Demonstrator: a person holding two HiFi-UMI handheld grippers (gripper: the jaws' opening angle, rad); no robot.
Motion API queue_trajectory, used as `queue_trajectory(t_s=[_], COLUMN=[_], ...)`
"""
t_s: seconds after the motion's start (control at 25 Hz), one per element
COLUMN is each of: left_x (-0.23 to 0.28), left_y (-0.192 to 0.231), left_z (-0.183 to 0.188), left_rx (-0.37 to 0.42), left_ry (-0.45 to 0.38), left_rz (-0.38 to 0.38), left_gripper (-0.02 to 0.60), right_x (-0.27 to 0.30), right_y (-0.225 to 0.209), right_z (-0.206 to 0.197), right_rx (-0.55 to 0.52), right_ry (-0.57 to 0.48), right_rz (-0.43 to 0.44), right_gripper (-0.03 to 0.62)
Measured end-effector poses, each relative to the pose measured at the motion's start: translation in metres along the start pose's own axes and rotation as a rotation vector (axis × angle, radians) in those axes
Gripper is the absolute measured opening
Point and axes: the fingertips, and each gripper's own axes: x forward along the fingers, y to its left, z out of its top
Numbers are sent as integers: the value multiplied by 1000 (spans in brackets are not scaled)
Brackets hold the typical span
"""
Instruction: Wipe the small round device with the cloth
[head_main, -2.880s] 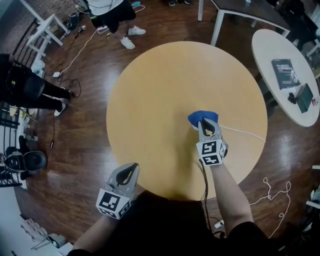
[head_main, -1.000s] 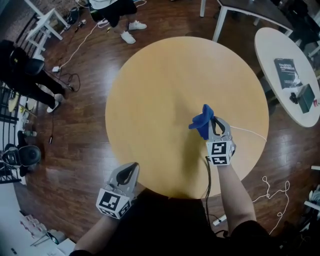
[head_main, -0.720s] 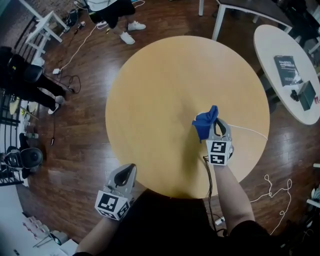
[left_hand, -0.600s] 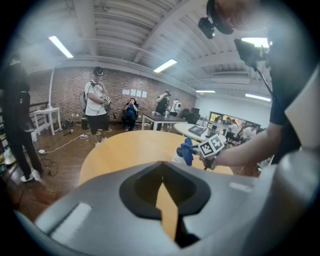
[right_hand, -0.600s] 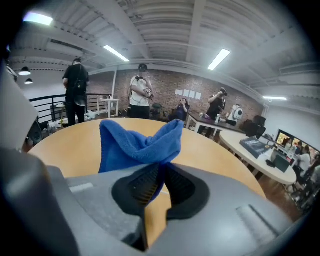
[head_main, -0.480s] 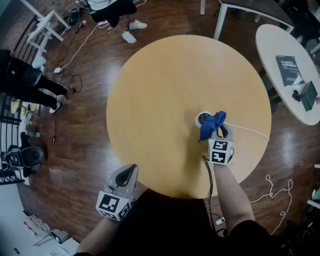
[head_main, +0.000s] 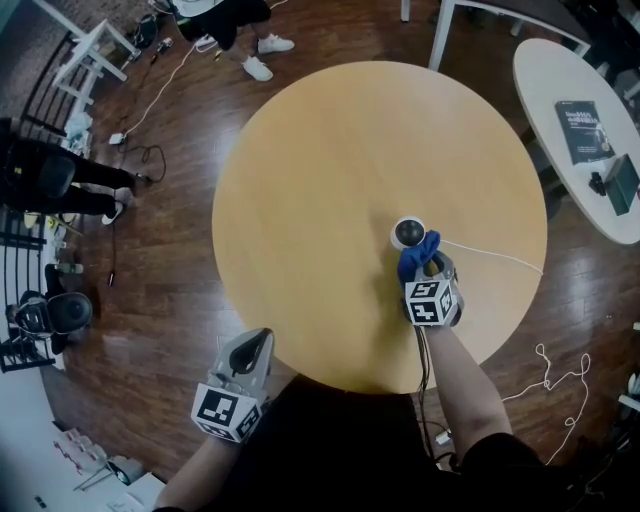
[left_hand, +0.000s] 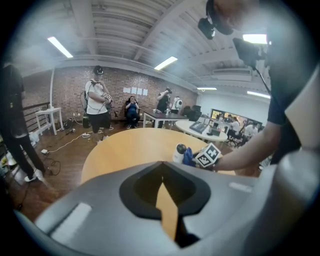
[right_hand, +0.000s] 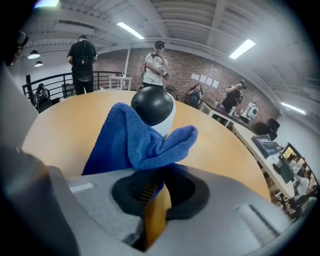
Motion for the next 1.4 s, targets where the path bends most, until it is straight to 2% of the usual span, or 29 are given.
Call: queue_trajectory(t_s=[0.12,0.2,0.28,0.32,0.4,0.52,0.64,0.72,0.88,1.08,1.2,1.4], left_x=[2,5,8,9,10,9,6,3,-7,-17,-23,-36], left_y=[-2,-4,-7,-8,-9,-7,-6,-4,2,9,13,25], left_z=[0,1,2,2,1,-1,-2,-4,-10,-17,-22,-33], left_rx=[-3,-7,-14,-19,-30,-48,-60,-66,-89,-120,-136,-158], left_ry=[-10,-23,-36,-42,-53,-67,-75,-79,-86,-88,-86,-67], left_rz=[-8,-17,-24,-26,-26,-18,-11,-3,34,75,87,106], left_gripper=[5,5,5,5,5,5,5,5,5,5,5,5], right_x=[-3,-12,-32,-47,-75,-89,-78,-66,-42,-24,-8,1], right_y=[11,31,58,68,67,26,-15,-29,-18,26,42,46], right_z=[-3,-3,8,20,49,86,112,124,124,108,83,54], right_rx=[-47,-109,-213,-273,-362,-342,-315,-329,-360,-464,-442,-352], right_ry=[27,20,-80,-166,-320,-398,-376,-345,-247,-195,-122,-67], right_rz=[57,150,243,255,183,3,-100,-123,-50,45,78,65], right_gripper=[35,37,37,37,37,37,37,37,37,37,37,37])
